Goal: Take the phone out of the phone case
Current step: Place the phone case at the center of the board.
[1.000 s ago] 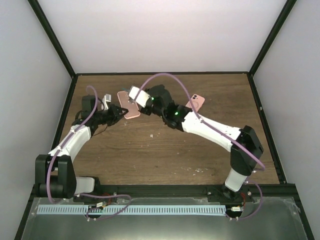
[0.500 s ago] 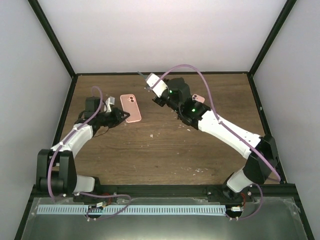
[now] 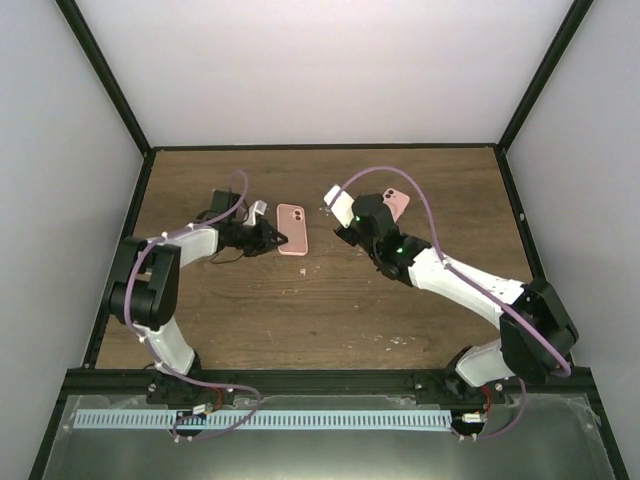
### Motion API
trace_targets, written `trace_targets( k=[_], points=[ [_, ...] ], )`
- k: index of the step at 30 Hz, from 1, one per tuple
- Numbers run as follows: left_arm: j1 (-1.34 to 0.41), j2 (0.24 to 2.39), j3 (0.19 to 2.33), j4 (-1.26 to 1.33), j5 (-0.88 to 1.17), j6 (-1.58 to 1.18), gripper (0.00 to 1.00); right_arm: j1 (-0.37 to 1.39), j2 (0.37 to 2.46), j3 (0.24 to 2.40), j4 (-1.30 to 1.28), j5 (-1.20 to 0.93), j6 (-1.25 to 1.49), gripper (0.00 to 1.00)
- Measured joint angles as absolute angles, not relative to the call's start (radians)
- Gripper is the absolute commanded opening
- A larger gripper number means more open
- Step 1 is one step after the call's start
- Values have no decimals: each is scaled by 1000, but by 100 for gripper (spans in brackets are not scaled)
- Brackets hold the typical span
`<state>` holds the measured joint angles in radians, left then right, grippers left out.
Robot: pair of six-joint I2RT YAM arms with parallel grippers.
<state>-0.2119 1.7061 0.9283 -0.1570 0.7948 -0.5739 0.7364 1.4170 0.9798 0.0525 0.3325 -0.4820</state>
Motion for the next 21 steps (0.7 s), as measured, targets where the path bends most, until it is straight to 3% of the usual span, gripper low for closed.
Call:
trace_targets(
  k=[13,19,21],
  points=[
    [-215,1916,1063,-150,787,-537,0,736,1414,915,105,342,-497,1],
    [-215,1990,1086,-155,776,-516,26,736,1414,891,130,345,-514,1],
    [-214,2006,1095,-163,789,-513,41,736,1414,865,159,350,-527,1]
  ],
)
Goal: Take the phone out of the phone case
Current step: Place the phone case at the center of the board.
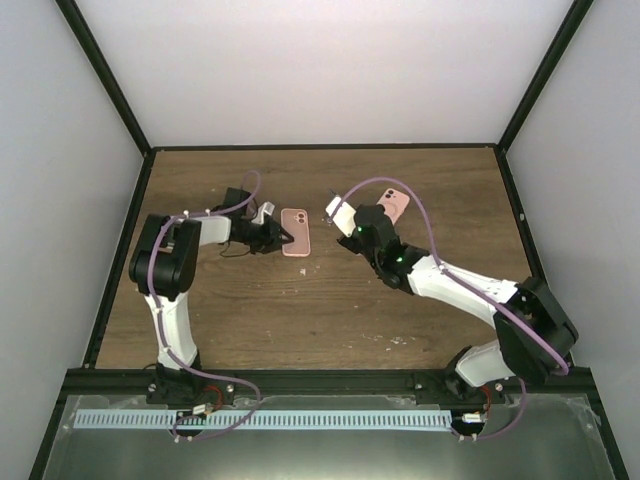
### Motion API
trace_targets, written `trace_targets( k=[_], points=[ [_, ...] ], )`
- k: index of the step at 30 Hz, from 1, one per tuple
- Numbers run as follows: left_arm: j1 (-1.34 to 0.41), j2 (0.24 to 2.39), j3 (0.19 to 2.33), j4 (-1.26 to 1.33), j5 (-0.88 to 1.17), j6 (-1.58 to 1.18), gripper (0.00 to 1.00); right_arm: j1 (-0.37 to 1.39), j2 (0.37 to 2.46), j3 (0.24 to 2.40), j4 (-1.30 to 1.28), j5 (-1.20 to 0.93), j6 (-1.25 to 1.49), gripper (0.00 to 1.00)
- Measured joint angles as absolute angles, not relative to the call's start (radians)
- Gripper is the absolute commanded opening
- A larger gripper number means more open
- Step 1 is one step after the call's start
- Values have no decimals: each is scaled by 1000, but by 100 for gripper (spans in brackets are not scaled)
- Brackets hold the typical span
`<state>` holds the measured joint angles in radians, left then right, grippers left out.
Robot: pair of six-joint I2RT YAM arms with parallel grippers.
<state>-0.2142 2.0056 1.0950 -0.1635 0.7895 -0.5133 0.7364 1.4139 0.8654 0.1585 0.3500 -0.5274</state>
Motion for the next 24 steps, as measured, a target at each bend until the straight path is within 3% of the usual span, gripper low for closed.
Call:
trace_targets(
  k=[9,17,24],
  points=[
    [-197,1946,1095,-188,788,-482,97,747,1444,830,263,394,-604,1],
    [-70,1733,1049,-218,799,-506,100,806,1533,830,521,466,-796,1],
    [-72,1556,1050,-180,868,-569,97,881,1657,821,832,525,-1048,1]
  ],
)
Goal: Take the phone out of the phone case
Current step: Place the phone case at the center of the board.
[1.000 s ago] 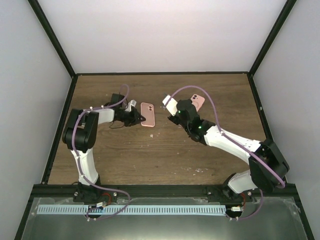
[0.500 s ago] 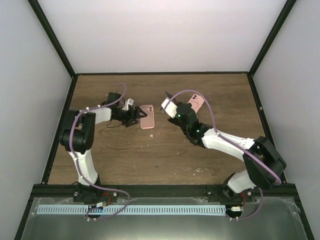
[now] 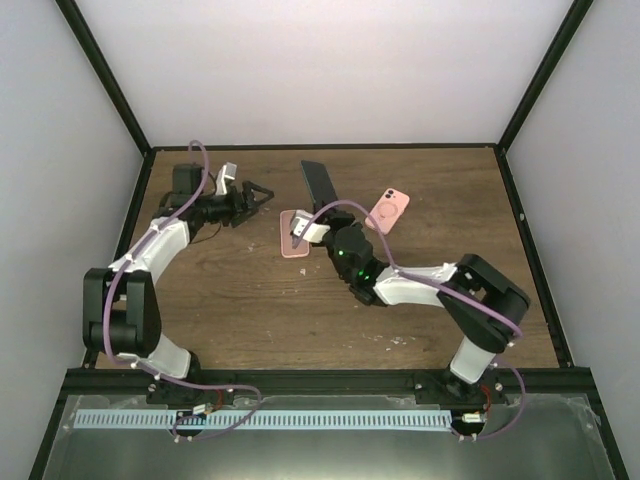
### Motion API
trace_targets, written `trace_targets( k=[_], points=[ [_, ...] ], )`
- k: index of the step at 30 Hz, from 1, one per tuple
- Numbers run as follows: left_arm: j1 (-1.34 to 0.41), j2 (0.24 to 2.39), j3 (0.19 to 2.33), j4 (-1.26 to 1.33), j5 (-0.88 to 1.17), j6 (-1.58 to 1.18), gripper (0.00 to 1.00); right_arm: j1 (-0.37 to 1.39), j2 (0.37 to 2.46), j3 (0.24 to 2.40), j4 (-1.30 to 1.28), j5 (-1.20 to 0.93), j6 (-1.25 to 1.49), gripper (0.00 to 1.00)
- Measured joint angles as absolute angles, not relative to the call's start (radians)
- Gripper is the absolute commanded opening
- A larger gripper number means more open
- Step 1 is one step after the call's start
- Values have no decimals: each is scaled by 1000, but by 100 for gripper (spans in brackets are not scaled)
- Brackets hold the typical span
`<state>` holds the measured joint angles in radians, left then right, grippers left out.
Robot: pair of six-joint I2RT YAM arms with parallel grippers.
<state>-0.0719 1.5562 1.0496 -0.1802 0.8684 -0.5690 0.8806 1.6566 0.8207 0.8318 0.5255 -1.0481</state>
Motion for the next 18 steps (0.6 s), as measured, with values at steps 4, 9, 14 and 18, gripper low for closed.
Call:
trace_targets(
  k=[4,9,14,18],
  points=[
    [-72,1517,1023,-100,920,-647,95,921,1728,810,1048,545,-1218,1],
    [-72,1510,977,4,967,-754,91,972,1786,784,1231,551,-1380,1],
    [-72,1507,951,84,998,-837,82,1019,1821,784,1314,551,-1462,1],
    [-73,1505,947,139,1015,-887,77,1044,1825,785,1337,552,-1488,1]
  ],
)
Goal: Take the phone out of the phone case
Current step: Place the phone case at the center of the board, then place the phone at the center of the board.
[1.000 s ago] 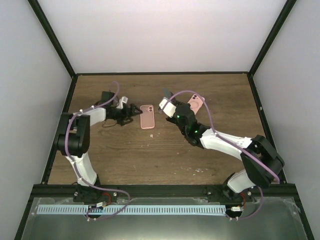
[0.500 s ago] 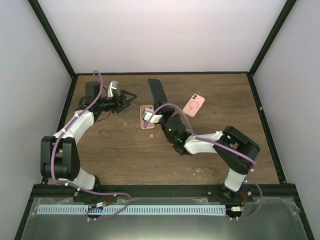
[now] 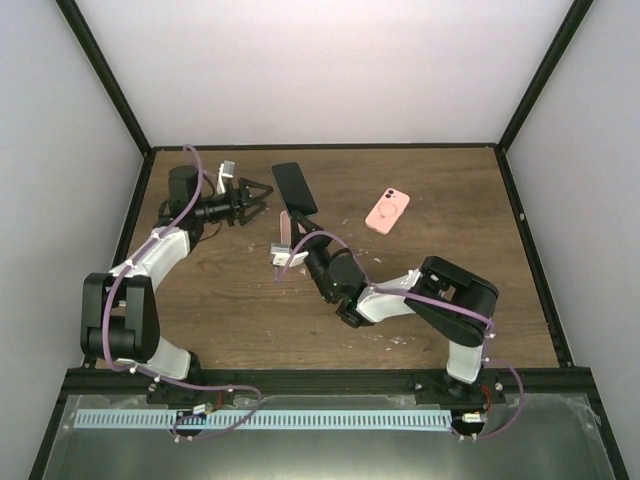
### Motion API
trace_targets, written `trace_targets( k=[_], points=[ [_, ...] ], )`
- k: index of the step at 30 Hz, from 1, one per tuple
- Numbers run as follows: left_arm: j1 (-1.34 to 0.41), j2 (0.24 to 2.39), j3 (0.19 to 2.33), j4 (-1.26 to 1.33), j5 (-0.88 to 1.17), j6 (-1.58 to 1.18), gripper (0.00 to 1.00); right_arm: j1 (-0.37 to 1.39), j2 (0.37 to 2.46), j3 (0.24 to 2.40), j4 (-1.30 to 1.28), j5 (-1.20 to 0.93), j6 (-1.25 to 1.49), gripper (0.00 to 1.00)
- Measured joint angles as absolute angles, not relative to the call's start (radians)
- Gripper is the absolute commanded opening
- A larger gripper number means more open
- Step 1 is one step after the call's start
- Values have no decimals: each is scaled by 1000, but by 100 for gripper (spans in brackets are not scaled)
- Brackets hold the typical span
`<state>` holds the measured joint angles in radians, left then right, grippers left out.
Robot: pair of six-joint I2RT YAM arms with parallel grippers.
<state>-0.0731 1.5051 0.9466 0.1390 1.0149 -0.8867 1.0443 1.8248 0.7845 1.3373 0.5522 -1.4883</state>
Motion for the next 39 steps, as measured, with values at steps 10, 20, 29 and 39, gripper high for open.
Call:
trace_targets(
  k=[10,20,29,39],
  points=[
    [-107,1500,934,199,1020,-937,49,1069,1869,785,1354,558,-1507,1],
    [-126,1501,927,208,1019,-945,21,1087,1872,785,1360,564,-1522,2],
    [-127,1532,929,207,1043,-956,3,1098,1898,784,1362,573,-1551,50],
    [-47,1552,963,141,1042,-884,0,1102,1670,819,860,485,-1162,92]
  ],
)
